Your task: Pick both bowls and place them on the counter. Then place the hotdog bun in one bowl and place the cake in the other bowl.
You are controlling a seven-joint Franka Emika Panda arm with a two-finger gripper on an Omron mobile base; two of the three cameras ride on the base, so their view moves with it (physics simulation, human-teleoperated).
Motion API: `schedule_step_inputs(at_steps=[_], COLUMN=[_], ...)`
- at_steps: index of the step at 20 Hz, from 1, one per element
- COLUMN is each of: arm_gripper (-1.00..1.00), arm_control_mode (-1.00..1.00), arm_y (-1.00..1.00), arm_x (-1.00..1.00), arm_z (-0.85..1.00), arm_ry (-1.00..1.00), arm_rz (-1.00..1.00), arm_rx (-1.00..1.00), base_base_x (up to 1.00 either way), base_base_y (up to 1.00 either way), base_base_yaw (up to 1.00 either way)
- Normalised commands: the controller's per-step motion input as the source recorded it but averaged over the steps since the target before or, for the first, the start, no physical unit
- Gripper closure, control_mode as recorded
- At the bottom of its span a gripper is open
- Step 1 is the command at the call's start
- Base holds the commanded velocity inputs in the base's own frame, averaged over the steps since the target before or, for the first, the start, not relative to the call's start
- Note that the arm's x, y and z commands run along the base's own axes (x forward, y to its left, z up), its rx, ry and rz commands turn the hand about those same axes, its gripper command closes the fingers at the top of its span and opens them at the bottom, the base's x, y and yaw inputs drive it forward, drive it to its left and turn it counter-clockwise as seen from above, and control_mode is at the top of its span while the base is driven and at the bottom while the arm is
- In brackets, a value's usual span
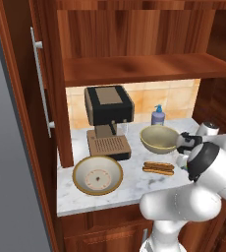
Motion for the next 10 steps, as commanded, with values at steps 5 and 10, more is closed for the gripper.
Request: schedule_step_inputs(at_steps=[5, 10], arm_gripper=[-1.00, 1.00], arm_control_mode=[-1.00, -1.00], arm_y=[0.07, 0.03], arm_x=[0.02, 0.00], arm_z=[-0.16, -0.10], arm_ry=[0.00, 0.00], arm_rz=[0.00, 0.00], arm_rx=[0.00, 0.00], base_base_x=[0.00, 0.00], base_base_y=[0.00, 0.00], base_base_yaw=[0.00, 0.00])
